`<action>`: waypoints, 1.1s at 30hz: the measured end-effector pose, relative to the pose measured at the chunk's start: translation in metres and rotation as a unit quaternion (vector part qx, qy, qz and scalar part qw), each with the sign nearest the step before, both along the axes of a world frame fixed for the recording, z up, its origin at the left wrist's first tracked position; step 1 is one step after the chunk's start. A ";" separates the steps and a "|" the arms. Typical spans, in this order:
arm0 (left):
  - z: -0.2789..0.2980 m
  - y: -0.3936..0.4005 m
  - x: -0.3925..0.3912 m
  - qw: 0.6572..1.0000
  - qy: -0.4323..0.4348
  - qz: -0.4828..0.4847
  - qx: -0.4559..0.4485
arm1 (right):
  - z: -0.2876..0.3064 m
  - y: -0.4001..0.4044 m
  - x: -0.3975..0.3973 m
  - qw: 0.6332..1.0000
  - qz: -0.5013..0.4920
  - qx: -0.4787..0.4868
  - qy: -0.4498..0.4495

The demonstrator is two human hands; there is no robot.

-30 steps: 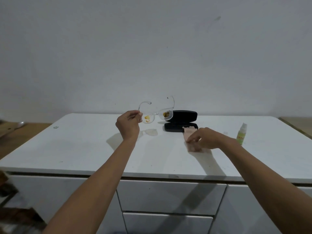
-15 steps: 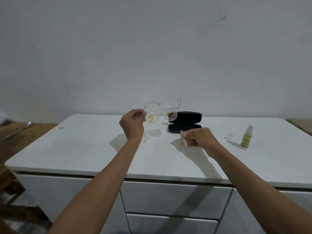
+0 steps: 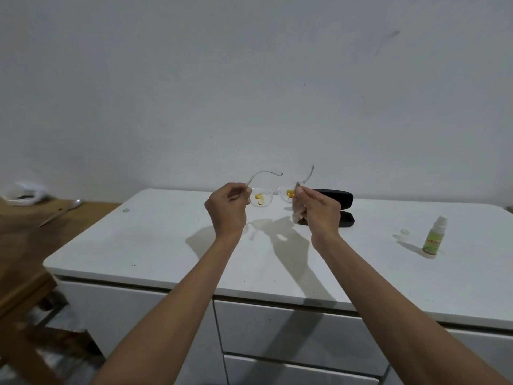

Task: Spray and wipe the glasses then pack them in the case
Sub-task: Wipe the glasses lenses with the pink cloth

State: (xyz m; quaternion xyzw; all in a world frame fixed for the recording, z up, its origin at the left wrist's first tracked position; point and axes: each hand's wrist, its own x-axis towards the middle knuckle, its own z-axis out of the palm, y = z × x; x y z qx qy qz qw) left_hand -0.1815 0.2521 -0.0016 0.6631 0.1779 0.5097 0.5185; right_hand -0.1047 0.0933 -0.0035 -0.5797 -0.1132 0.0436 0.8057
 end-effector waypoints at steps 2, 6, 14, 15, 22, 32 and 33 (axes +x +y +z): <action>0.002 0.000 -0.002 1.000 -0.007 -0.004 -0.008 | 0.001 0.006 -0.004 1.000 -0.008 -0.005 -0.022; 0.005 -0.002 -0.005 0.999 -0.022 -0.014 -0.040 | 0.002 0.020 -0.008 0.995 -0.056 -0.053 -0.060; 0.010 -0.006 -0.010 0.998 -0.040 -0.023 -0.048 | 0.012 0.039 -0.010 0.988 -0.150 0.005 -0.049; 0.011 -0.007 -0.010 0.998 -0.043 -0.021 -0.041 | 0.013 0.043 -0.010 0.985 -0.165 0.012 -0.041; 0.016 -0.001 -0.012 0.998 -0.054 0.002 -0.023 | 0.020 0.048 -0.006 0.994 -0.105 0.000 -0.036; 0.016 0.020 -0.023 0.999 -0.018 -0.036 -0.002 | 0.026 0.023 -0.004 0.986 -0.074 -0.100 -0.113; 0.017 0.018 -0.022 0.999 -0.021 -0.038 -0.001 | 0.027 0.027 -0.007 0.986 -0.104 -0.075 -0.107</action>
